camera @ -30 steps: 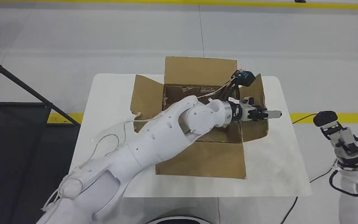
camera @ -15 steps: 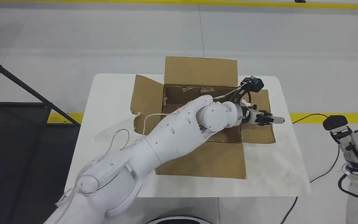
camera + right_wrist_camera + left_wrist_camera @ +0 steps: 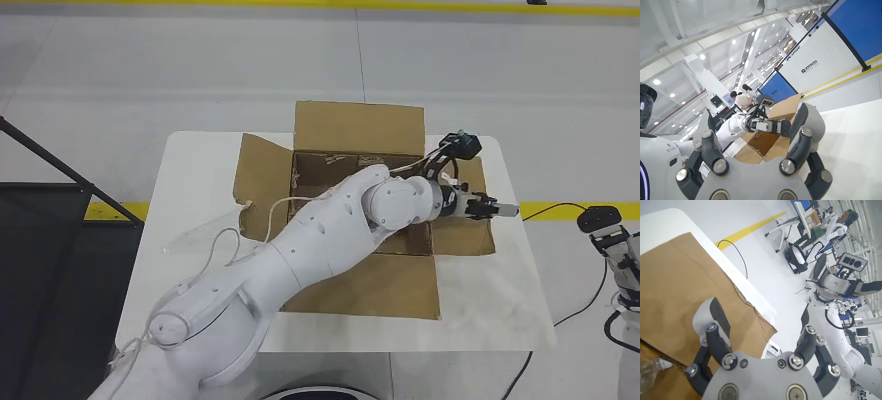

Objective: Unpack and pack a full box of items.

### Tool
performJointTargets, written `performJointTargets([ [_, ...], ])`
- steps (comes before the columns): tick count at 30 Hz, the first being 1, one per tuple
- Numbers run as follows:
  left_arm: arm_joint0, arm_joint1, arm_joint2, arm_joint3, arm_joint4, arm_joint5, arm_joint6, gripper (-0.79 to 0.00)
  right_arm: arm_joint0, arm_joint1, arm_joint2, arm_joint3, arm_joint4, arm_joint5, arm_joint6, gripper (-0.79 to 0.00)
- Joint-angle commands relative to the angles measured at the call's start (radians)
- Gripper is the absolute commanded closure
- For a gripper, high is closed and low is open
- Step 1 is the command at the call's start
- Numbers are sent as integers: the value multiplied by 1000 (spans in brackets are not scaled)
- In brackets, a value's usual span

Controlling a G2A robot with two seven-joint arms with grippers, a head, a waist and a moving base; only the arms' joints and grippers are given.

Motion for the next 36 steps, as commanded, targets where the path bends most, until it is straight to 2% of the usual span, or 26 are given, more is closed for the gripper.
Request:
performJointTargets([
  [1, 1, 8, -22, -15, 13, -12, 7, -785, 0, 0, 0, 0, 0, 0, 0, -785],
  [5, 28, 49, -95, -105, 61, -29, 18, -785, -2, 0, 10, -30, -38, 3, -35, -785],
  [7, 61, 83, -149, -189, 109, -21, 21, -785, -6, -1, 16, -73, -79, -2, -67, -785],
  [9, 120, 125, -220, -311, 165, 0, 13, -785, -6, -1, 22, -121, -122, -7, -94, -785],
  [12, 262, 194, -362, -561, 272, 54, -33, -785, 1, 0, 28, -202, -200, -1, -121, -785],
  [15, 456, 256, -528, -860, 377, 104, -96, -785, 20, 4, 26, -288, -301, 33, -127, -785],
  [18, 646, 297, -688, -1114, 435, 120, -146, -785, 53, 8, 10, -374, -428, 77, -139, -785],
  [21, 788, 321, -815, -1280, 442, 112, -178, -785, 85, 11, -33, -463, -546, 124, -146, -785],
  [24, 900, 337, -920, -1389, 425, 86, -184, -785, 126, 15, -99, -538, -664, 190, -129, -785],
  [27, 1000, 349, -1011, -1455, 395, 49, -170, -785, 179, 19, -196, -598, -791, 246, -91, -785],
  [32, 1152, 361, -1138, -1491, 317, -44, -116, -785, 268, 21, -389, -636, -956, 302, -18, -785],
  [36, 1238, 368, -1216, -1486, 259, -128, -50, -785, 330, 17, -520, -636, -1103, 374, 3, -785],
])
